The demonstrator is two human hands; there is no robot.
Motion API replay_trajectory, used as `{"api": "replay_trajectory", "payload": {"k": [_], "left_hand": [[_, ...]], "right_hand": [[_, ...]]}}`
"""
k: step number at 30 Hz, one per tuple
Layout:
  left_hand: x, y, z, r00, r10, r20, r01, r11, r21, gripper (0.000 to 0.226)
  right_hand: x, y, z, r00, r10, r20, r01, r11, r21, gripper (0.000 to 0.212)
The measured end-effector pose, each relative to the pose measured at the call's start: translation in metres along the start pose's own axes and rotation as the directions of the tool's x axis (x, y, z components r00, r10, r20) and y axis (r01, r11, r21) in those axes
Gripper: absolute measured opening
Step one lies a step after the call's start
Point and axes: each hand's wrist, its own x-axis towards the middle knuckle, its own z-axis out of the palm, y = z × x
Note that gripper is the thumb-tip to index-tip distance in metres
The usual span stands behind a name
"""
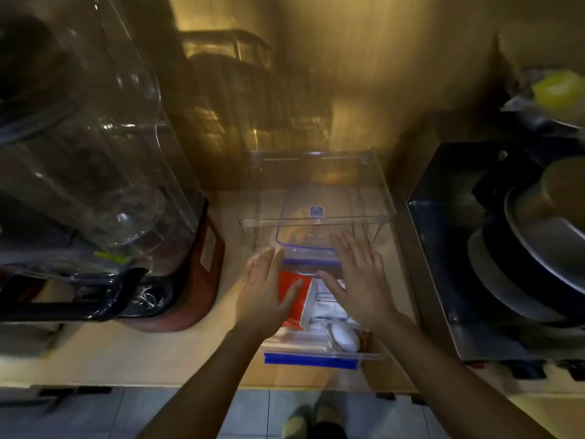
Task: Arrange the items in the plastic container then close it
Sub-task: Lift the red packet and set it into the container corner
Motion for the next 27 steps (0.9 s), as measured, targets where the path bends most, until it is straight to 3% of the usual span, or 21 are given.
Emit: {"api": "replay_trajectory", "payload": {"k": [4, 8, 11, 14, 18, 21, 24, 27], "left_hand": [[-0.003, -0.01, 0.011, 0.982, -0.018, 0.186, 0.021, 1.0, -0.012, 0.067], [-0.003, -0.013, 0.02, 0.953, -0.142, 0.268, 0.165, 0.984, -0.064, 0.073], [0.0, -0.003, 0.025, 0.907, -0.31, 0.287, 0.363, 0.919, -0.154, 0.078], [0.007, 0.008, 0.025, 0.869, -0.418, 0.265, 0.466, 0.871, -0.157, 0.075], [0.011, 0.008, 0.022, 0.848, -0.458, 0.267, 0.511, 0.84, -0.182, 0.072], [0.011, 0.004, 0.019, 0.832, -0.481, 0.277, 0.551, 0.774, -0.311, 0.068], [0.01, 0.002, 0.016, 0.836, -0.457, 0.304, 0.549, 0.716, -0.431, 0.064], [0.008, -0.001, 0.014, 0.864, -0.431, 0.262, 0.504, 0.742, -0.441, 0.057]], "right_hand": [[-0.007, 0.003, 0.022, 0.964, 0.039, 0.263, -0.051, 0.998, 0.038, 0.057], [-0.011, -0.007, 0.035, 0.938, 0.119, 0.325, -0.212, 0.94, 0.266, 0.035], [-0.011, -0.019, 0.043, 0.815, 0.325, 0.479, -0.547, 0.704, 0.453, 0.022], [-0.006, -0.027, 0.046, 0.675, 0.371, 0.637, -0.734, 0.418, 0.535, 0.026], [0.001, -0.029, 0.049, 0.582, 0.371, 0.724, -0.813, 0.284, 0.508, 0.045], [0.002, -0.026, 0.05, 0.52, 0.379, 0.766, -0.85, 0.146, 0.505, 0.045], [0.0, -0.024, 0.052, 0.526, 0.443, 0.726, -0.84, 0.139, 0.524, 0.03], [0.001, -0.025, 0.05, 0.556, 0.458, 0.693, -0.796, 0.053, 0.604, 0.021]]}}
